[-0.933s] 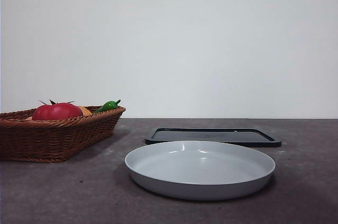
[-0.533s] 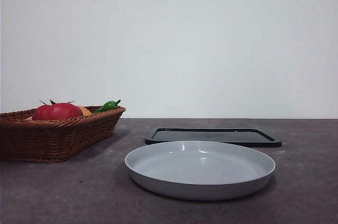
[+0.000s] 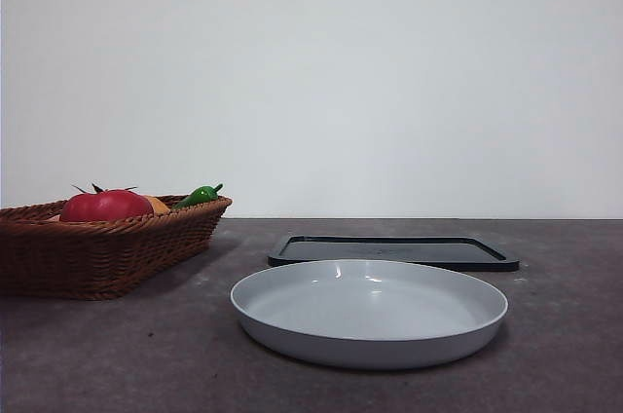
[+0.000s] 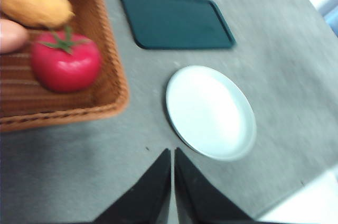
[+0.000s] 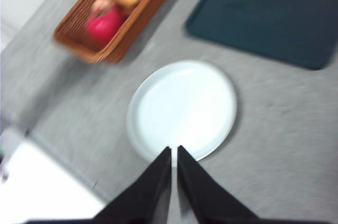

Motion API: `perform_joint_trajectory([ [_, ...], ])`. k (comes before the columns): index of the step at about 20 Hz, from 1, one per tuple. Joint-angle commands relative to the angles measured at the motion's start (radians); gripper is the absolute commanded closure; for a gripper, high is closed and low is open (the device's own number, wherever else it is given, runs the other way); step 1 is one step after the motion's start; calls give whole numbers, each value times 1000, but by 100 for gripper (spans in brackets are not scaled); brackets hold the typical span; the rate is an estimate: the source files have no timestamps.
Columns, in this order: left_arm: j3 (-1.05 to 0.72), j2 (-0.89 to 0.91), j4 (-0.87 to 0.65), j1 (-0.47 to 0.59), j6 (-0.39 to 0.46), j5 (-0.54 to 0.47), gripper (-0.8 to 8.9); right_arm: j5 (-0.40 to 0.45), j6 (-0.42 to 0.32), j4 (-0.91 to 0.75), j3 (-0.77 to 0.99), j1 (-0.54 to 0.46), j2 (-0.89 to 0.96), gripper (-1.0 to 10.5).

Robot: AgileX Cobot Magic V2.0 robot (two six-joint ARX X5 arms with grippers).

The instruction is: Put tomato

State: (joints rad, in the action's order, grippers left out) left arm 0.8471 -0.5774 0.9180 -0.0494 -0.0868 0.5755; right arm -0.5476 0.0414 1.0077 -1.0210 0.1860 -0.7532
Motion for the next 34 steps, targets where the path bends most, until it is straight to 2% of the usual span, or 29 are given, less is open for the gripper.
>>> perform_joint_trajectory([
  [1,33,-11,12,-18,32,4,804,-2,-34,13,-19,56,-23,941],
  [5,33,-11,57,-28,65,4,804,-2,-43,19,-19,126,-31,941],
  [9,33,-11,61,-28,75,4,802,-2,-43,19,-19,133,-31,941],
  [13,33,-11,62,-28,72,4,672,-2,-43,19,-19,133,-31,923],
  [15,33,-11,62,-28,72,4,567,-2,-42,19,-19,133,-31,826],
  [17,33,-11,61,-28,72,4,468,-2,-42,19,-19,133,-31,669],
  [19,33,-11,61,-28,72,4,408,-2,-42,19,-19,133,-31,556],
  [21,33,-11,61,-28,72,3,369,-2,-42,19,-19,133,-31,509],
  [28,33,-19,17,-28,72,-10,366,-2,-42,18,-19,133,-32,507],
  [34,33,-79,-74,-30,76,-114,368,-2,-42,18,-19,134,-37,507],
])
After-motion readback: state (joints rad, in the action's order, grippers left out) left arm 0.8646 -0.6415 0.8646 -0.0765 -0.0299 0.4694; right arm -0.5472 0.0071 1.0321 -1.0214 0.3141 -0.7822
